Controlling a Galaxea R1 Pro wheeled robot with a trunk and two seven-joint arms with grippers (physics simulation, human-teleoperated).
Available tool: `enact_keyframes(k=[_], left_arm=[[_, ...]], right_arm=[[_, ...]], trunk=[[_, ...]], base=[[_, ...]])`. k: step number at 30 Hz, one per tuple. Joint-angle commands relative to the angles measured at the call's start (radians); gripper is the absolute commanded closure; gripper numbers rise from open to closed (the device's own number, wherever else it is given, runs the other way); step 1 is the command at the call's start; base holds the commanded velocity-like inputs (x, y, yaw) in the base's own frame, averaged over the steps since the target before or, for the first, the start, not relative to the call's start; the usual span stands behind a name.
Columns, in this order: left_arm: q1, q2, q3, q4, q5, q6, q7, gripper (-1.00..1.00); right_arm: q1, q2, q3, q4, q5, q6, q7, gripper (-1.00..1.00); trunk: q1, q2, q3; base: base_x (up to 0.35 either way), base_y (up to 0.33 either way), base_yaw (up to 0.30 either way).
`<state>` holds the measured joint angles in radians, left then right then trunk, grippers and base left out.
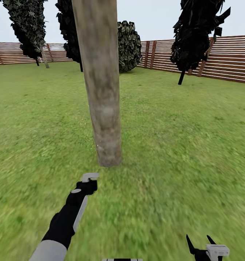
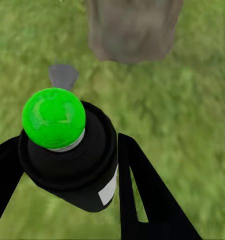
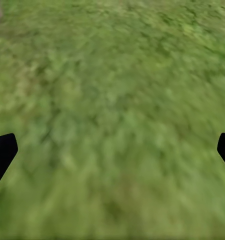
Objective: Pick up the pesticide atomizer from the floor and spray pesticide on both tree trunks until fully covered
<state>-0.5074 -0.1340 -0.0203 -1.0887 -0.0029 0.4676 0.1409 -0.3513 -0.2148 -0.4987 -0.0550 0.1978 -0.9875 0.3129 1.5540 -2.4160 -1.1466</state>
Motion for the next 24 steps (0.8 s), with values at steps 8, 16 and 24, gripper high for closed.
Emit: enact_keyframes(k=[8,16,24], left_arm=[[-0.142,-0.01,-0.066,0.068,0.025,0.053,-0.001,1.0],[-0.146,-0.037,-0.081,0.057,0.068,0.08,-0.006,1.0],[-0.136,0.008,-0.066,-0.028,0.128,0.12,0.059,1.0]], right_arm=[[0.0,0.0,0.0,0.001,0.001,-0.002,0.001,-1.0],[0.0,0.0,0.0,0.001,0.002,-0.002,0.002,-1.0],[0.0,0.0,0.0,0.001,0.002,-0.002,0.0,-1.0]], trunk=[[0.0,0.0,0.0],[0.0,0.0,0.0],[0.0,0.0,0.0]], base=[[0.0,0.0,0.0],[0.0,0.0,-0.186],[0.0,0.0,-0.011]])
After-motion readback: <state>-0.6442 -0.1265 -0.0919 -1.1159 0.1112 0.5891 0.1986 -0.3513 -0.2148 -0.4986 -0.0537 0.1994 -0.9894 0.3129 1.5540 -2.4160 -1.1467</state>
